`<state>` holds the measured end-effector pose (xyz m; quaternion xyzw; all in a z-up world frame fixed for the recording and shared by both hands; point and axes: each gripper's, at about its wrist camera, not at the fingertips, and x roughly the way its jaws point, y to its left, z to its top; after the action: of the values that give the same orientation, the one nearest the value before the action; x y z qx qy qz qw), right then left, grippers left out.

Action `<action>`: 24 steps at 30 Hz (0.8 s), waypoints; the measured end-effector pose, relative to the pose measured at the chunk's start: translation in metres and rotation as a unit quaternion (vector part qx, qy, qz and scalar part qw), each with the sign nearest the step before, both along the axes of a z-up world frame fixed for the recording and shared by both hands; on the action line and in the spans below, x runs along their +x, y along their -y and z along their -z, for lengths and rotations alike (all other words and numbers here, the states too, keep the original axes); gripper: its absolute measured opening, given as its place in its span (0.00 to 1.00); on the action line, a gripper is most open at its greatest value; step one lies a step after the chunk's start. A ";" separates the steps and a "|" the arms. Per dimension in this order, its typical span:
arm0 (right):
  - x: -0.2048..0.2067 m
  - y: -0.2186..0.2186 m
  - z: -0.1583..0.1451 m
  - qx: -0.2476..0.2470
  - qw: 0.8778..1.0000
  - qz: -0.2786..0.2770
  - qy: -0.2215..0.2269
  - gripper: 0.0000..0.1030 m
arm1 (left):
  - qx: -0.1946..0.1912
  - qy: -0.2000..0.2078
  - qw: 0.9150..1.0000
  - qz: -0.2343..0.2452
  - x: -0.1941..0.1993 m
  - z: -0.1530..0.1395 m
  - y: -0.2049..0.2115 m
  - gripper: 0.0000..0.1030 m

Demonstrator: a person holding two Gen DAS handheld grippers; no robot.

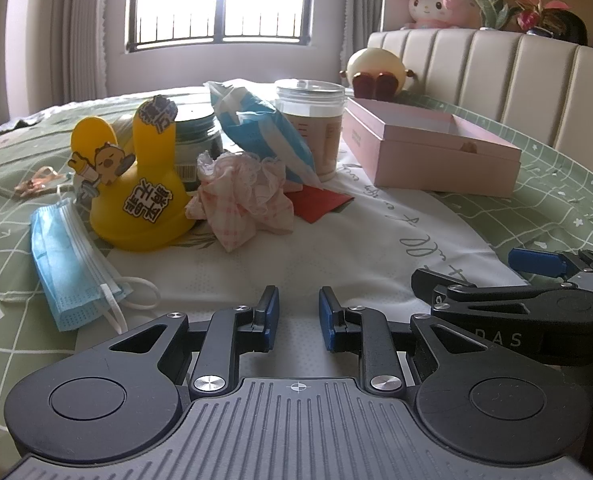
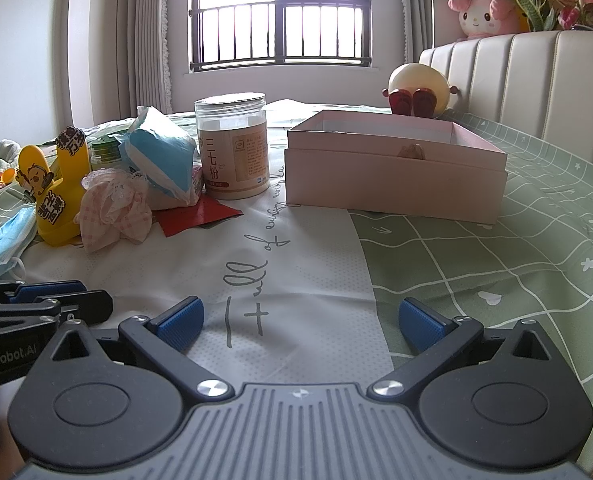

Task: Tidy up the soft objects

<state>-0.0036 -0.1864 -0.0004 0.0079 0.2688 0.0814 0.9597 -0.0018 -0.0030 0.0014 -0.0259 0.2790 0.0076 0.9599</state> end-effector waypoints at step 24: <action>0.054 -0.093 -0.029 0.024 0.984 -0.157 -0.084 1.00 | -0.091 0.082 0.982 -0.144 0.013 -0.074 -0.214 0.23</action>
<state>0.0502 -0.0931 0.0288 -0.0050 0.3446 0.2369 0.9084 0.0113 0.2108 0.0751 -0.1536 0.1923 0.1185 0.9620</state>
